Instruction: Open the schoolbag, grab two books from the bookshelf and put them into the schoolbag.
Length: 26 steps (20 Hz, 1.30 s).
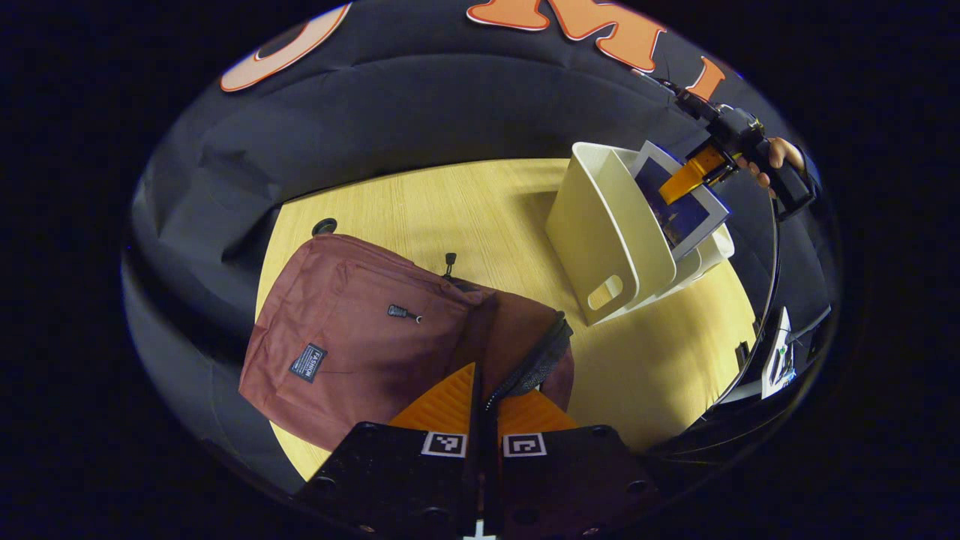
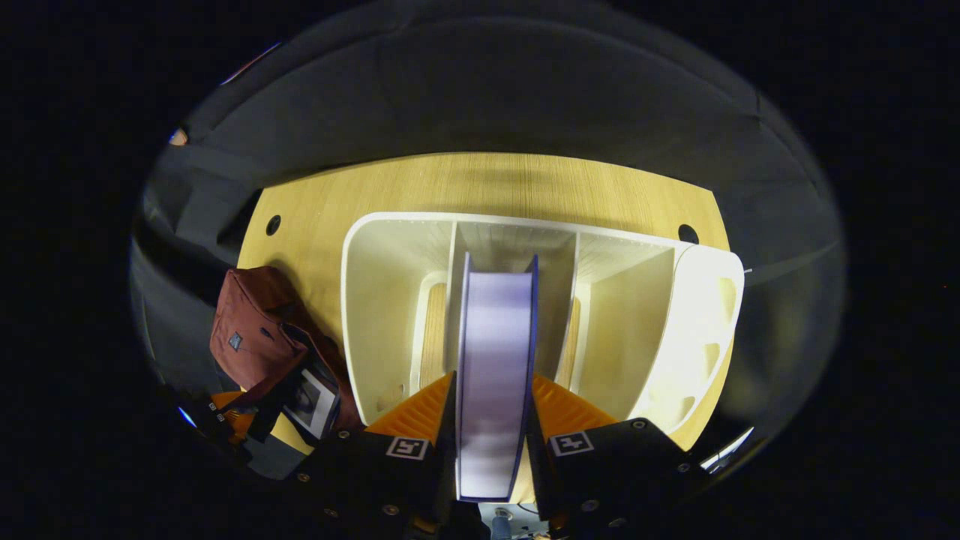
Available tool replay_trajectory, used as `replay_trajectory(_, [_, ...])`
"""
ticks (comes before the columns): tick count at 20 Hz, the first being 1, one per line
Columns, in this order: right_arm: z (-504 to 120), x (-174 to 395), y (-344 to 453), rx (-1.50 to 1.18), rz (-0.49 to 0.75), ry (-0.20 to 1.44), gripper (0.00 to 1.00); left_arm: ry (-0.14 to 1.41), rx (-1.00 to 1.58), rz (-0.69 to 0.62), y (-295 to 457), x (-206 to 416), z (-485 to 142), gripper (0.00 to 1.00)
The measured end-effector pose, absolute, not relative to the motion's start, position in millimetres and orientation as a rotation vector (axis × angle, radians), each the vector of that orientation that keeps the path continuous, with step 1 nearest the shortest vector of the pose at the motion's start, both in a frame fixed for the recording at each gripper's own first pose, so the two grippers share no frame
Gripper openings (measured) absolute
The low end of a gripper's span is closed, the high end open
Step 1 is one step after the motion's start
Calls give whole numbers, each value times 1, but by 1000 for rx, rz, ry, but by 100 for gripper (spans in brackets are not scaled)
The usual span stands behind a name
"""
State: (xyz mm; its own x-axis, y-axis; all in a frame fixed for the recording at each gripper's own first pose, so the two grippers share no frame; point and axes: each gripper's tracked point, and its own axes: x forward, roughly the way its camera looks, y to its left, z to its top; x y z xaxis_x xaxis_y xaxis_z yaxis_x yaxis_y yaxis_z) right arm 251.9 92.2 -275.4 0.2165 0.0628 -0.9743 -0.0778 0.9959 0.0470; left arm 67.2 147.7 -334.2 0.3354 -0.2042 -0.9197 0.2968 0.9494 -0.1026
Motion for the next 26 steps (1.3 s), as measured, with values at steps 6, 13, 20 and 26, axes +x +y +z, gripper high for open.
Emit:
replay_trajectory(6, [-258, 238, 86, -33, 83, 1351, 37, 1158, 52, -312, 148, 62, -332, 4])
replay_trajectory(13, [-213, 209, 84, -3, 37, 1287, 37, 1125, 58, -375, 154, 58, -324, 4])
replay_trajectory(20, [-158, 156, 97, 15, 24, 1197, 37, 1088, 104, -450, 160, 56, -322, 4])
replay_trajectory(26, [-127, 117, 116, 44, 2, 1139, 37, 1074, 171, -520, 160, 51, -323, 4])
